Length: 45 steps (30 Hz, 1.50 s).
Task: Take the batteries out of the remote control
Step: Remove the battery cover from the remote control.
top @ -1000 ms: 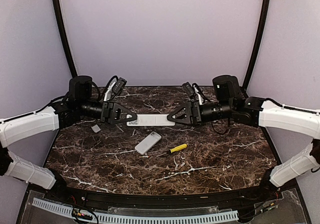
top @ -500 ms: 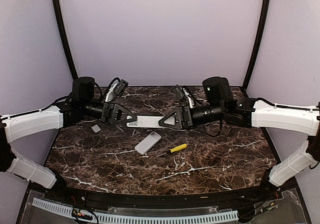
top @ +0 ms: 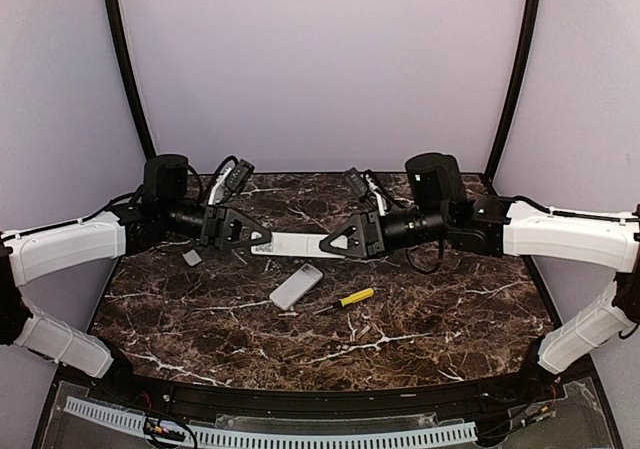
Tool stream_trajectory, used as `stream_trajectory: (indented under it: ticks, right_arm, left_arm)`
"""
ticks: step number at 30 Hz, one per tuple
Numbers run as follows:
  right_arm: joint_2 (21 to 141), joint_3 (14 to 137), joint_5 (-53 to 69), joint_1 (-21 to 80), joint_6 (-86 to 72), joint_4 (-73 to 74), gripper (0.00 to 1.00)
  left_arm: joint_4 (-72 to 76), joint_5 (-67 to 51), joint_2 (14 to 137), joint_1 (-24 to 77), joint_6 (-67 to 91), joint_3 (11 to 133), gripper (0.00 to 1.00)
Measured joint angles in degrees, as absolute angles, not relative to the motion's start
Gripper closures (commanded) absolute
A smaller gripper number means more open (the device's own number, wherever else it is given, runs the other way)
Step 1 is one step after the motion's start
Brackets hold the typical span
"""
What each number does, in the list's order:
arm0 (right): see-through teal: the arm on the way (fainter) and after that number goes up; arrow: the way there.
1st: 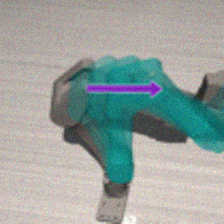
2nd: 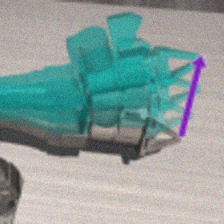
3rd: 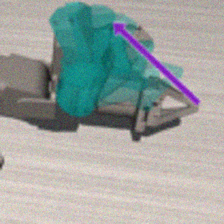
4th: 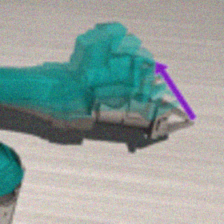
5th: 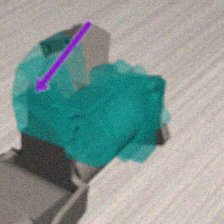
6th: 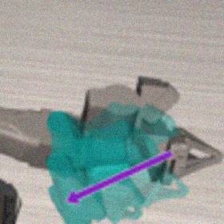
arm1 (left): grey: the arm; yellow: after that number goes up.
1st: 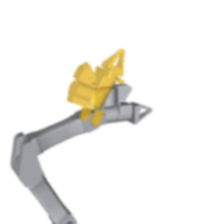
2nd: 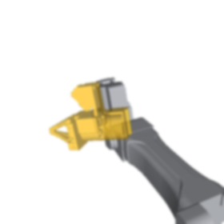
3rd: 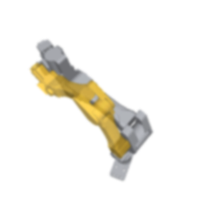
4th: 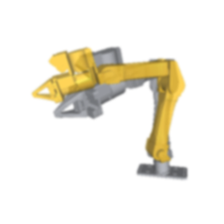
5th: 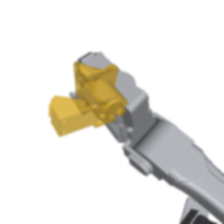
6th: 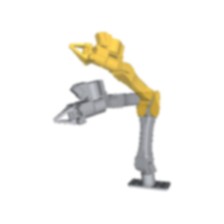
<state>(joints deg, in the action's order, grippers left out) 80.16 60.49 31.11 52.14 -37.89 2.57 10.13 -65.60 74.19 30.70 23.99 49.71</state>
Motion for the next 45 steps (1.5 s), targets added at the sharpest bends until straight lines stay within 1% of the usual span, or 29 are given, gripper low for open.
stream_trajectory:
  ticks: [5, 14, 21, 28, 31, 36, 39, 45]
  right_arm:
    - [79.7, 60.5, 31.7, 52.3, -36.9, 2.0, 0.77]
    - [79.1, 59.5, 35.0, 51.9, -36.5, 0.5, 0.78]
    - [79.1, 58.2, 38.9, 50.7, -36.9, -2.3, 0.74]
    - [79.0, 57.3, 38.9, 49.9, -38.5, -2.5, 0.66]
    - [78.9, 56.9, 38.4, 49.2, -39.2, -1.1, 0.64]
    - [78.0, 56.4, 37.6, 48.9, -39.7, 0.0, 0.69]
    - [77.5, 56.4, 37.4, 48.8, -39.8, 0.1, 0.75]
    - [77.3, 56.3, 37.4, 48.7, -39.5, 0.7, 0.75]
  left_arm:
    - [9.8, -66.5, 74.0, 30.2, 23.6, 49.7, 1.00]
    - [9.7, -67.5, 73.5, 30.1, 22.7, 49.7, 1.00]
    - [9.7, -67.9, 73.4, 30.2, 22.6, 49.7, 1.00]
    - [9.3, -67.3, 73.3, 30.2, 22.2, 49.7, 1.00]
    - [8.8, -66.8, 73.2, 29.8, 22.0, 49.7, 1.00]
    - [8.5, -66.5, 73.1, 29.7, 21.6, 49.7, 1.00]
    - [8.4, -66.5, 73.1, 29.7, 21.6, 49.7, 1.00]
    - [7.4, -66.2, 73.1, 29.7, 21.3, 49.7, 1.00]
